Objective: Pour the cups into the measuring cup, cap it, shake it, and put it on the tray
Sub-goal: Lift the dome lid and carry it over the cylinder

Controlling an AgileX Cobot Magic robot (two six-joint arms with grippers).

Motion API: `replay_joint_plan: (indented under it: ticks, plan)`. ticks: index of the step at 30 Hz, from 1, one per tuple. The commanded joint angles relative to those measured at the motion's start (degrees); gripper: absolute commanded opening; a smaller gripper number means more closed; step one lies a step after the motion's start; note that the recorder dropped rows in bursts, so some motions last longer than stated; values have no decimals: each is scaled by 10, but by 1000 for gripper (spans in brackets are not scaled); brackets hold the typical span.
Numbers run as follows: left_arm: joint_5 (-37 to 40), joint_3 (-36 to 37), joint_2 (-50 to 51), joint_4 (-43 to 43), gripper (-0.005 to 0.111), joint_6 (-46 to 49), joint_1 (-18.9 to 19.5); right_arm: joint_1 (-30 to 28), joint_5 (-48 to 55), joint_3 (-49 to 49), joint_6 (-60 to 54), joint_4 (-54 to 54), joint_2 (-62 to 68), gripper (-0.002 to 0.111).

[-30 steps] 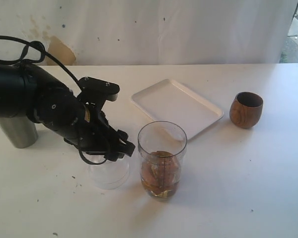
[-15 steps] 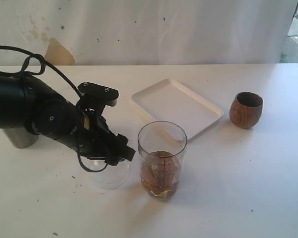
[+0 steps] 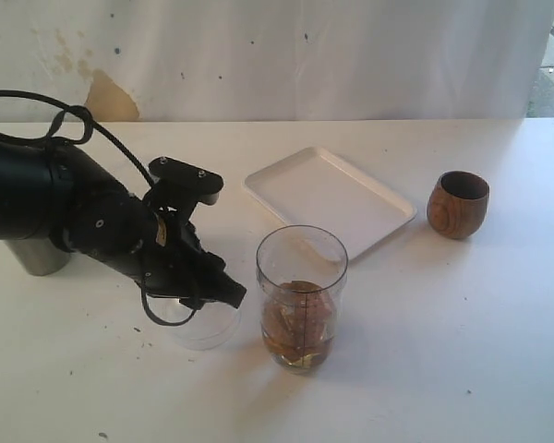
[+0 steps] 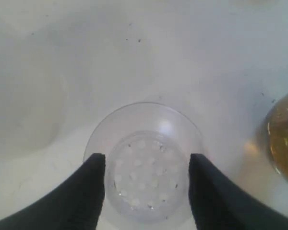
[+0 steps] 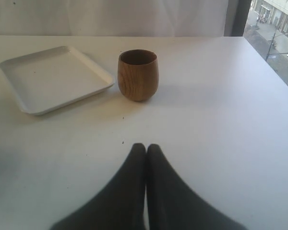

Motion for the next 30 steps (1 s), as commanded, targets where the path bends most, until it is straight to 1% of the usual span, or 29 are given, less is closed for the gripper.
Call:
replay_joint_plan:
  ticks: [1,12,14,17,19,22,26,27,30]
  plan:
    - [80,-13,-25,37,0,2,0,3,-4,2,1,-2,-4,0]
    - [176,-22,-181,40,0,15,0,3,-4,2,-4,0,-4,0]
    - [196,-35,-202,40,0,25,0,3,-4,2,-18,-1,-4,0]
    - [232,-74,-222,35,0,53,-1,3,-4,2,-18,-1,-4,0]
    - [261,-115,-225,11,0,76,-1,3,-4,2,-18,-1,-4,0]
    - [286,-173,-222,-63,0,132,-1,3,-4,2,-18,-1,-4,0]
    - [306,-224,-211,-143,0,174,-1,3,-4,2,-18,-1,-4,0]
    - [310,-233,-206,-159,0,181,-6,3,-4,2,-18,-1,-4,0]
    - [330,-249,-186,-155,0,187,-32,3,-4,2,-18,-1,-4,0]
